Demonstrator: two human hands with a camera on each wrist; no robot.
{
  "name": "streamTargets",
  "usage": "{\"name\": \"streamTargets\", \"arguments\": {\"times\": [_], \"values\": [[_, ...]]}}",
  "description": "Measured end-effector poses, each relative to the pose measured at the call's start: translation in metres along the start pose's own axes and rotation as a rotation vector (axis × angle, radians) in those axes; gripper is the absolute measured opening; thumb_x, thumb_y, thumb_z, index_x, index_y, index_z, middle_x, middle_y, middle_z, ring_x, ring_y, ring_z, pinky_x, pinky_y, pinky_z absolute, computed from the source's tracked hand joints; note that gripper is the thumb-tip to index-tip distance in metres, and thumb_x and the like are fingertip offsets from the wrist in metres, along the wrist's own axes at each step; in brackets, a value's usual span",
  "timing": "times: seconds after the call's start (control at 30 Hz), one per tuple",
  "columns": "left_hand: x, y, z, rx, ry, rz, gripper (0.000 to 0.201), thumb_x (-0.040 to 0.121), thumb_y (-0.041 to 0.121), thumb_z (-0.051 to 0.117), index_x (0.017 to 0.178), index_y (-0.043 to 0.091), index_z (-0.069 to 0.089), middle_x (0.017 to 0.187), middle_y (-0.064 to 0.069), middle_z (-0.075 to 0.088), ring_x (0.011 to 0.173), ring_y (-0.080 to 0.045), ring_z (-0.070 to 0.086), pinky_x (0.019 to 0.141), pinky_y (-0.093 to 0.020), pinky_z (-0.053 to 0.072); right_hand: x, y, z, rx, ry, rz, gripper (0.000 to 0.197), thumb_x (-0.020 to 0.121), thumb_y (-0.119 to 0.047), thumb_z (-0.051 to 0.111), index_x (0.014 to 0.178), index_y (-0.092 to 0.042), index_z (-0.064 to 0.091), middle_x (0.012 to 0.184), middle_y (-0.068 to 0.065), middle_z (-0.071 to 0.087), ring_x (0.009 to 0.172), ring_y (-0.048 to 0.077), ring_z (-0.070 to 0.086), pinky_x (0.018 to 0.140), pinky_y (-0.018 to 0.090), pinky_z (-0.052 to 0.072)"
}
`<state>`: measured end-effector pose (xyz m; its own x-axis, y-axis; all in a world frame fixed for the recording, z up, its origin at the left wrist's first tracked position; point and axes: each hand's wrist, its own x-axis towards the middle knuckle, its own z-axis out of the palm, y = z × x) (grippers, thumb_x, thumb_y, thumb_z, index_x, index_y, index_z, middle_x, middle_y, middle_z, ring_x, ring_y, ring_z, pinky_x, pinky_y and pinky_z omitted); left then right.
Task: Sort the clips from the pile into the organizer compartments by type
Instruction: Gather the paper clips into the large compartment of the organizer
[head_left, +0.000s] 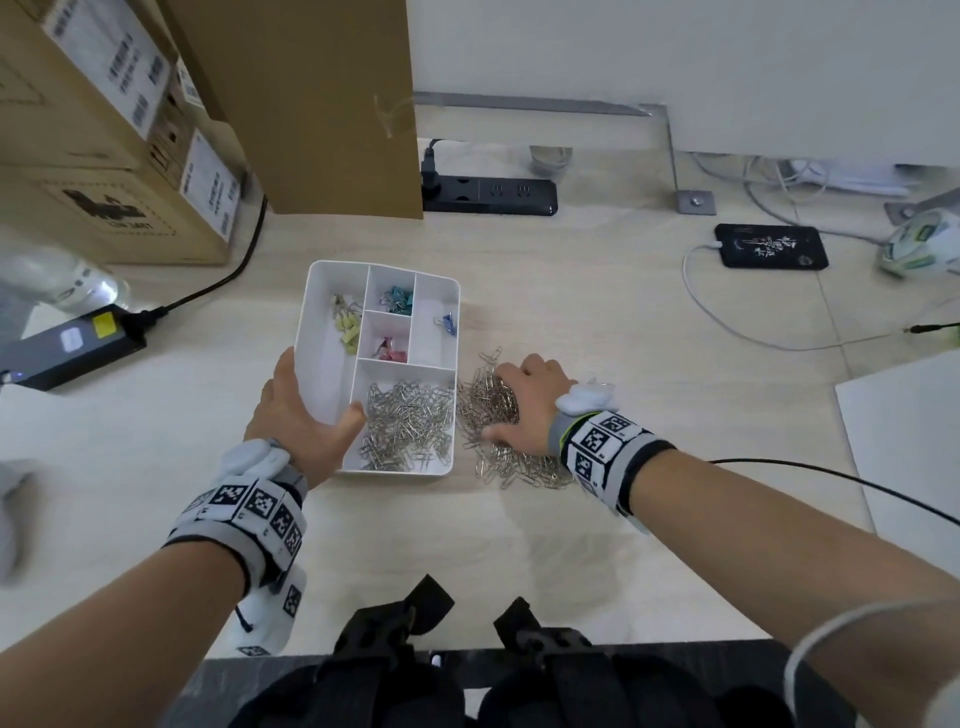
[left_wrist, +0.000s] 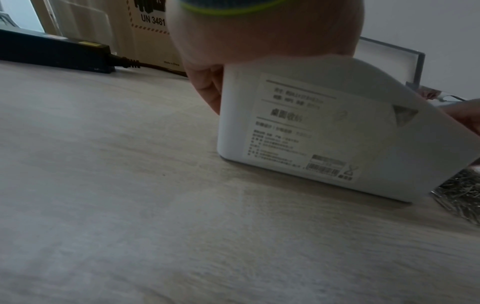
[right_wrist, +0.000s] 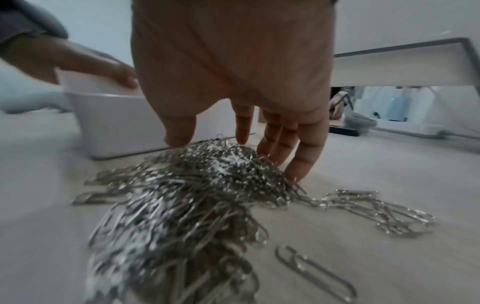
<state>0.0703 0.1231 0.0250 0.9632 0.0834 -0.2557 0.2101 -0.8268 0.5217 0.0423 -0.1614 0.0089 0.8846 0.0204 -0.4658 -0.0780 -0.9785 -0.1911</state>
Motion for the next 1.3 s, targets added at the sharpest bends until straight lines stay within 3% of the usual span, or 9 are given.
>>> {"name": "streamTargets", "arguments": {"times": [0.3,0.47,0.6,0.73,0.9,1.0,1.1,1.23,1.3], "values": [[0.001,-0.003,0.002,-0.017,0.01,0.019,0.092,0.076,0.051,0.069,0.15,0.028,0.019,0.126,-0.013,0.052,0.104,-0.038,0.056,0.085,-0.048,0.051,-0.006,-0.004,0.002,0.144,0.034,0.009,0.04,0.088,-0.027,0.058,0.127,-0.025,0.047,0.118,0.005,0.055,0.095,0.025,0.057,0.072,0.028,0.042],[0.003,-0.005,0.001,0.004,-0.021,0.007,0.094,0.075,0.056,0.066,0.15,0.03,0.016,0.133,-0.013,0.049,0.11,-0.038,0.055,0.09,-0.051,0.05,-0.007,-0.002,-0.011,0.271,0.069,0.081,0.034,0.088,-0.022,0.063,0.12,-0.026,0.056,0.117,0.002,0.063,0.097,0.024,0.062,0.079,0.03,0.049],[0.003,-0.005,0.001,-0.002,-0.016,0.016,0.094,0.076,0.055,0.066,0.151,0.028,0.016,0.132,-0.013,0.05,0.11,-0.038,0.055,0.089,-0.051,0.05,-0.007,0.0,-0.014,0.296,0.069,0.145,0.027,0.087,-0.019,0.064,0.113,-0.027,0.059,0.106,0.004,0.068,0.086,0.024,0.064,0.074,0.03,0.052],[0.004,-0.007,0.001,-0.001,-0.014,0.019,0.095,0.074,0.057,0.064,0.15,0.028,0.017,0.131,-0.013,0.05,0.109,-0.038,0.055,0.088,-0.05,0.051,-0.007,0.0,-0.017,0.396,0.08,0.183,0.027,0.087,-0.019,0.066,0.112,-0.027,0.06,0.107,0.002,0.067,0.091,0.023,0.065,0.082,0.034,0.054],[0.002,-0.005,0.001,-0.009,-0.01,0.021,0.093,0.076,0.053,0.067,0.151,0.027,0.018,0.13,-0.013,0.051,0.108,-0.038,0.055,0.087,-0.049,0.05,-0.007,0.004,-0.025,0.523,0.119,0.214,0.016,0.086,-0.015,0.067,0.1,-0.023,0.064,0.095,-0.001,0.063,0.087,0.019,0.062,0.074,0.024,0.048],[0.002,-0.006,0.002,-0.02,0.007,0.036,0.093,0.073,0.055,0.066,0.149,0.027,0.02,0.126,-0.012,0.052,0.105,-0.038,0.056,0.085,-0.05,0.051,-0.007,0.006,-0.028,0.672,0.119,0.262,0.013,0.082,-0.015,0.07,0.088,-0.025,0.065,0.088,-0.003,0.061,0.08,0.021,0.066,0.074,0.034,0.057],[0.004,-0.008,0.002,-0.014,-0.007,0.026,0.094,0.073,0.056,0.066,0.15,0.028,0.018,0.127,-0.012,0.052,0.107,-0.037,0.056,0.086,-0.05,0.051,-0.01,0.002,-0.034,0.865,0.118,0.298,0.015,0.079,-0.011,0.072,0.082,-0.024,0.065,0.097,0.008,0.062,0.062,0.026,0.068,0.066,0.047,0.06],[0.004,-0.007,0.003,-0.014,-0.006,0.031,0.094,0.073,0.057,0.065,0.149,0.028,0.018,0.127,-0.011,0.052,0.106,-0.036,0.056,0.086,-0.051,0.052,-0.011,-0.015,-0.045,1.017,0.128,0.23,0.015,0.08,-0.005,0.072,0.09,-0.014,0.066,0.101,0.012,0.061,0.061,0.023,0.064,0.052,0.026,0.056],[0.004,-0.008,0.003,-0.014,0.004,0.034,0.095,0.073,0.057,0.065,0.15,0.028,0.018,0.128,-0.011,0.052,0.108,-0.036,0.056,0.087,-0.05,0.051,-0.011,-0.032,-0.048,1.066,0.114,0.181,0.015,0.08,-0.004,0.072,0.091,-0.012,0.065,0.097,0.012,0.061,0.061,0.021,0.063,0.052,0.024,0.056]]}}
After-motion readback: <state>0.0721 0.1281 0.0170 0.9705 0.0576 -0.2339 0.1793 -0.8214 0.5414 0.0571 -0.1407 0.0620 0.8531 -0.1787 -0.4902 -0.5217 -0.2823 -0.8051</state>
